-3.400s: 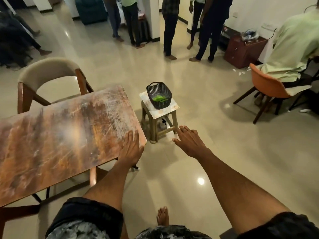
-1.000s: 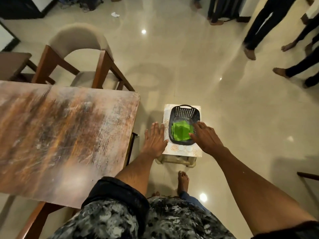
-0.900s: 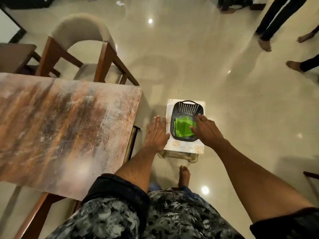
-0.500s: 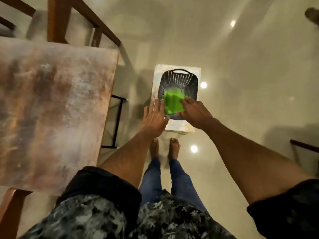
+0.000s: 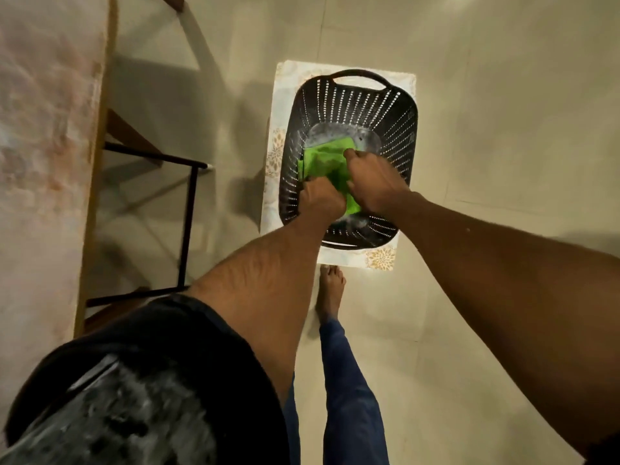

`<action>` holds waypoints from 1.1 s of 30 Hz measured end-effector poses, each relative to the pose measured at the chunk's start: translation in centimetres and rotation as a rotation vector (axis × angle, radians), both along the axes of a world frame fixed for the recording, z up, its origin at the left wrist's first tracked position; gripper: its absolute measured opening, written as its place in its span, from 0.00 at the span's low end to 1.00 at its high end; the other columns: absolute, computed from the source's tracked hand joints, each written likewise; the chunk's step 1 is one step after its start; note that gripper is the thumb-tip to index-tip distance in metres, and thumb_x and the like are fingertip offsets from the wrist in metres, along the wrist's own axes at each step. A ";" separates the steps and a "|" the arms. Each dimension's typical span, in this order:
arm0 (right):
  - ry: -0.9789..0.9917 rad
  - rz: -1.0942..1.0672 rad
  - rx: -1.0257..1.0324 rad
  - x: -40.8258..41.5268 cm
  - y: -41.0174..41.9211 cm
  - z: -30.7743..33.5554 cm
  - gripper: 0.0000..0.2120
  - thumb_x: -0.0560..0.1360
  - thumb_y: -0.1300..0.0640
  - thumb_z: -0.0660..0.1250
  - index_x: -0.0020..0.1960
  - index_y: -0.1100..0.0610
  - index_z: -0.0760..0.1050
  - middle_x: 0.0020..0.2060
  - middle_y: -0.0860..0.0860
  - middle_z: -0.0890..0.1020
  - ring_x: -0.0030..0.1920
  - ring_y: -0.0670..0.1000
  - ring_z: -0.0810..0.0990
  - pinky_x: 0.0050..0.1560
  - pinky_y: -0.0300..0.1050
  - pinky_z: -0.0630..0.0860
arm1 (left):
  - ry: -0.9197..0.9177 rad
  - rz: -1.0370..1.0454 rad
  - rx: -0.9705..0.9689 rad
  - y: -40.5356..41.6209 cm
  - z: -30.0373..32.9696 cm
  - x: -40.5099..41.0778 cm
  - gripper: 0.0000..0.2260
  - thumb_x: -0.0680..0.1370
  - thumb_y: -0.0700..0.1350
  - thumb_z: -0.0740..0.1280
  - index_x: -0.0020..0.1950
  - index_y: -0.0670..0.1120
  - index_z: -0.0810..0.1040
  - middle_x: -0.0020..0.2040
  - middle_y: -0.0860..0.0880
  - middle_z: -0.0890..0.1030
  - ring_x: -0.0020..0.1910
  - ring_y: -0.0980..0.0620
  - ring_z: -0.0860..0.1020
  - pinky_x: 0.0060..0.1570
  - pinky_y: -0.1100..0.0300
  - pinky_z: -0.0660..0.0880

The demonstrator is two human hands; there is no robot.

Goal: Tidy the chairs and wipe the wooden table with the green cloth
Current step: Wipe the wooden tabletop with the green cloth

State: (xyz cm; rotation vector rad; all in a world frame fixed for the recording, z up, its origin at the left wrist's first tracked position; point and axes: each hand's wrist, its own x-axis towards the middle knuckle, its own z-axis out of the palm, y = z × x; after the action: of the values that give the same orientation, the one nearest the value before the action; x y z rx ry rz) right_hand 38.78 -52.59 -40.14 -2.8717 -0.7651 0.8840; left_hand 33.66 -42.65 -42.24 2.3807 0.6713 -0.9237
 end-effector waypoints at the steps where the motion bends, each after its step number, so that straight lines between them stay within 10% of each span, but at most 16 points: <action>1: 0.003 -0.020 0.012 0.6 0.2 -0.8 0.22 0.81 0.67 0.67 0.73 0.66 0.68 0.63 0.66 0.80 0.63 0.67 0.81 0.60 0.59 0.78 | 0.005 0.011 0.021 -0.2 -0.5 0.2 0.15 0.83 0.42 0.68 0.68 0.36 0.80 0.69 0.38 0.80 0.71 0.38 0.77 0.67 0.50 0.76; 9: -0.014 -0.007 -0.025 4.0 0.8 -5.5 0.44 0.72 0.73 0.74 0.82 0.65 0.56 0.73 0.68 0.69 0.72 0.69 0.70 0.70 0.61 0.74 | -0.068 0.138 0.158 -1.0 -2.1 0.8 0.19 0.81 0.35 0.71 0.71 0.37 0.73 0.68 0.40 0.79 0.68 0.41 0.80 0.59 0.51 0.80; 19: 0.047 -0.102 0.058 2.2 1.1 -6.1 0.33 0.77 0.69 0.72 0.78 0.65 0.63 0.65 0.67 0.76 0.66 0.68 0.77 0.69 0.61 0.74 | -0.204 0.353 -0.044 -0.1 -1.1 0.0 0.15 0.80 0.30 0.68 0.65 0.37 0.70 0.52 0.44 0.79 0.43 0.47 0.79 0.39 0.56 0.75; 28: 0.267 -0.433 0.446 2.0 -3.1 8.1 0.08 0.75 0.54 0.74 0.52 0.56 0.80 0.39 0.49 0.81 0.38 0.50 0.81 0.40 0.39 0.74 | -0.459 0.571 -0.360 1.9 9.3 -3.6 0.21 0.73 0.41 0.71 0.66 0.47 0.79 0.54 0.47 0.85 0.55 0.43 0.83 0.61 0.40 0.79; 33: 0.695 -0.778 0.813 0.2 -4.7 20.7 0.11 0.81 0.61 0.71 0.62 0.63 0.81 0.53 0.58 0.88 0.52 0.57 0.86 0.53 0.53 0.82 | -0.421 0.854 -0.858 4.6 19.3 -5.5 0.20 0.74 0.44 0.77 0.65 0.45 0.82 0.57 0.46 0.88 0.58 0.44 0.86 0.62 0.43 0.82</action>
State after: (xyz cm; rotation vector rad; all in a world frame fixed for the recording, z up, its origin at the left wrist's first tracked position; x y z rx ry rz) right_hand 39.02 -57.27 -19.48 -1.7059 0.0918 1.0020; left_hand 28.16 -38.00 -22.95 1.2529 0.7941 -0.2204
